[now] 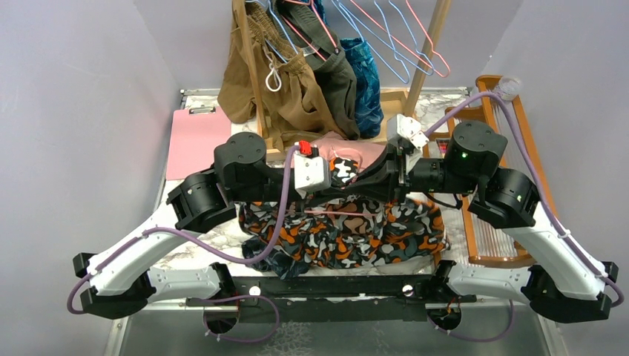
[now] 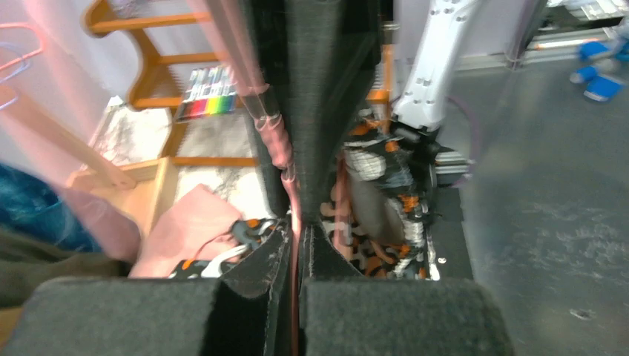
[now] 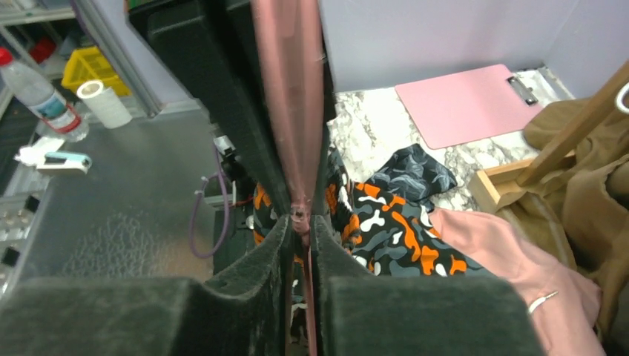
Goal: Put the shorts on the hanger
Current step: Hang the shorts on the hanger.
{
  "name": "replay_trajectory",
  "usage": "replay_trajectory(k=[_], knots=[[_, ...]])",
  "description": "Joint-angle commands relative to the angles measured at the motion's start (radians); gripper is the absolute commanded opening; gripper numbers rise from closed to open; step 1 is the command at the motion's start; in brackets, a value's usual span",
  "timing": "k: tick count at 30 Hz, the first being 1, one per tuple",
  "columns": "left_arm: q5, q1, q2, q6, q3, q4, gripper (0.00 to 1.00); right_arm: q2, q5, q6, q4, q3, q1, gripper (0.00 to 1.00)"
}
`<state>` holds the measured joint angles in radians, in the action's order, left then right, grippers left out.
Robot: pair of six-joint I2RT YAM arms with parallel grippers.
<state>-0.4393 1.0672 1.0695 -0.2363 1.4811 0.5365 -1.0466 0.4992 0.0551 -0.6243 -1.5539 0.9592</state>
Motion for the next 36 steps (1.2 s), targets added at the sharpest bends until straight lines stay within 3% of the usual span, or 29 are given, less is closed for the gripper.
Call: replay_trajectory(k=[1,5,11,16,20,27,36], knots=[[-0.008,-0.001,0.015,-0.012,0.046,-0.030,0.00,0.012,-0.001,0.006,0.056,0.008,0.003,0.03],[0.025,-0.001,-0.005,-0.013,0.036,-0.031,0.18,0.050,-0.033,0.004,0.080,0.050,0.003,0.01],[0.078,-0.001,-0.070,-0.013,-0.016,-0.031,0.58,0.094,-0.046,-0.008,0.089,0.096,0.003,0.01],[0.119,-0.001,-0.134,-0.013,-0.042,-0.025,0.74,0.125,-0.063,-0.005,0.077,0.110,0.003,0.01],[0.113,-0.001,-0.163,-0.023,-0.040,0.002,0.79,0.137,-0.075,-0.001,0.068,0.100,0.003,0.01],[0.113,-0.001,-0.135,-0.057,-0.027,0.034,0.80,0.134,-0.053,-0.001,0.056,0.074,0.003,0.01],[0.020,-0.001,-0.022,-0.086,0.024,0.034,0.71,0.123,-0.020,0.001,0.067,0.065,0.003,0.01]])
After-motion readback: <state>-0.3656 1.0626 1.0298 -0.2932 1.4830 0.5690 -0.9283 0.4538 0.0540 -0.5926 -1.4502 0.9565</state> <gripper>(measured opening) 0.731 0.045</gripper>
